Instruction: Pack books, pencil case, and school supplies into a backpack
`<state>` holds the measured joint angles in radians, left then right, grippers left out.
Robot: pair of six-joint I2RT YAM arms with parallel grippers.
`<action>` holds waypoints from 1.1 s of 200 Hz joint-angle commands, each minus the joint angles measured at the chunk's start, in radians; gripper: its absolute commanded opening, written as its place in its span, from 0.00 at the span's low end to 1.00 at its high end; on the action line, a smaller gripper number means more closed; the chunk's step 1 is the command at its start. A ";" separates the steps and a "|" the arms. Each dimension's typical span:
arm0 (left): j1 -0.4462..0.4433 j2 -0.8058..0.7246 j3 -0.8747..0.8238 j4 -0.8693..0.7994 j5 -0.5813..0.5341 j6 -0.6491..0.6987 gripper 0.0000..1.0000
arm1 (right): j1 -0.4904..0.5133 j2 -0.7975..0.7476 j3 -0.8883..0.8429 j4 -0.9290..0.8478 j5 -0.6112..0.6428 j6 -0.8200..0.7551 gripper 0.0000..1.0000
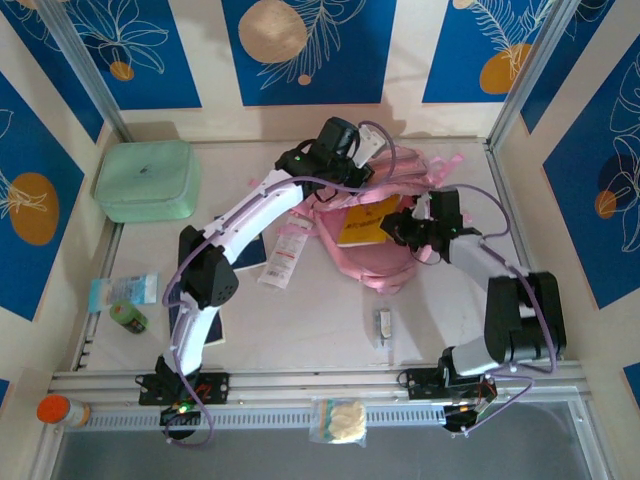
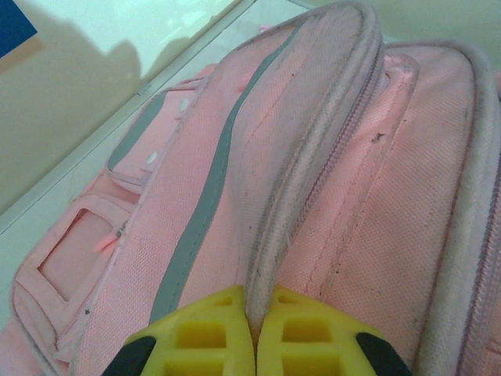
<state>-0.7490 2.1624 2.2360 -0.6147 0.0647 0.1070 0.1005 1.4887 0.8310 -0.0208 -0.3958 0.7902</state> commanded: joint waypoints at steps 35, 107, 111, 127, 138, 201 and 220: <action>0.005 -0.047 0.066 0.060 0.055 -0.025 0.00 | -0.003 0.199 0.189 -0.015 0.042 -0.136 0.30; 0.006 -0.045 0.059 0.049 0.025 -0.013 0.00 | 0.023 -0.059 0.026 -0.304 0.286 -0.074 0.46; 0.005 -0.044 0.059 0.047 0.026 -0.013 0.00 | 0.039 -0.065 0.021 -0.311 0.287 -0.071 0.45; 0.005 -0.048 0.057 0.045 0.022 -0.012 0.00 | 0.104 -0.074 -0.005 -0.315 0.338 -0.027 0.36; 0.005 -0.048 0.051 0.048 0.025 -0.012 0.00 | 0.130 -0.055 -0.024 -0.256 0.320 0.001 0.28; 0.006 -0.055 0.038 0.073 0.059 -0.001 0.00 | 0.154 0.107 -0.003 -0.033 0.464 0.085 0.00; 0.005 -0.058 0.036 0.068 0.050 0.008 0.00 | 0.137 0.146 0.045 -0.023 0.497 0.094 0.00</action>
<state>-0.7433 2.1624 2.2372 -0.6365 0.0772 0.0986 0.2607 1.5986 0.8371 -0.1490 0.0315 0.8494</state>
